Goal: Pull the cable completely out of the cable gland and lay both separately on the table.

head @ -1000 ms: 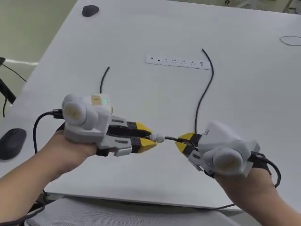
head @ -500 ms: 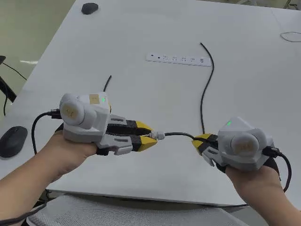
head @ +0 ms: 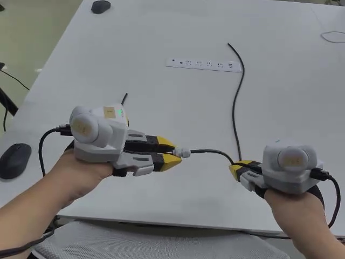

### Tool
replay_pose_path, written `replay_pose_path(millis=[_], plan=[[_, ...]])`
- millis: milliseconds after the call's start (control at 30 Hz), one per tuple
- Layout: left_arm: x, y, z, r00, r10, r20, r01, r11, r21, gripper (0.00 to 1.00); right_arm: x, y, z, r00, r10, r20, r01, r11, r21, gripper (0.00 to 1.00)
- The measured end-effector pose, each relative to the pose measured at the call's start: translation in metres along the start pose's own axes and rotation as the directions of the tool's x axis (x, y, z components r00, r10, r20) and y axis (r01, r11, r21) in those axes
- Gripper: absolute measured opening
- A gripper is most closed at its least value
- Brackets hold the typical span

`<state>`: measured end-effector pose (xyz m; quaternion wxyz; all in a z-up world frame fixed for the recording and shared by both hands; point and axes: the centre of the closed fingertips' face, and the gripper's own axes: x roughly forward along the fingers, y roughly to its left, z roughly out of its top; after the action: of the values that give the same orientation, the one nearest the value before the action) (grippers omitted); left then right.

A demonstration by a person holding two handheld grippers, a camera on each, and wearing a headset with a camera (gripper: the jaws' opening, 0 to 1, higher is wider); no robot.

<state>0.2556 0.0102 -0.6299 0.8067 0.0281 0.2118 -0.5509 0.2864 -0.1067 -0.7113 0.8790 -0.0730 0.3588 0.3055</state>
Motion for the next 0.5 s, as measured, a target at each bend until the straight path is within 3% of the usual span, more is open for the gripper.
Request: replay_pose_path(millis=[200, 333, 433, 500], plan=[[0.000, 0.000, -0.001, 1.0000, 0.004, -0.005, -0.004, 1.000, 0.000, 0.15, -0.004, 0.001, 0.001, 0.9998, 0.010, 0.018, -0.009, 1.000, -0.026, 0.00], [-0.002, 0.001, 0.002, 0.9999, 0.011, 0.001, -0.011, 1.000, -0.003, 0.15, -0.008, 0.001, 0.006, 0.9993, 0.007, 0.036, -0.004, 0.996, -0.089, 0.01], [-0.003, 0.002, 0.002, 0.9999, 0.014, 0.002, -0.014, 1.000, -0.013, 0.15, -0.009, 0.004, 0.010, 0.9983, 0.025, 0.052, -0.021, 0.996, -0.081, 0.03], [-0.004, 0.003, 0.002, 0.9999, 0.016, 0.000, -0.016, 1.000, -0.016, 0.15, -0.010, 0.003, 0.012, 0.9982, 0.009, 0.060, -0.002, 0.993, -0.116, 0.06]])
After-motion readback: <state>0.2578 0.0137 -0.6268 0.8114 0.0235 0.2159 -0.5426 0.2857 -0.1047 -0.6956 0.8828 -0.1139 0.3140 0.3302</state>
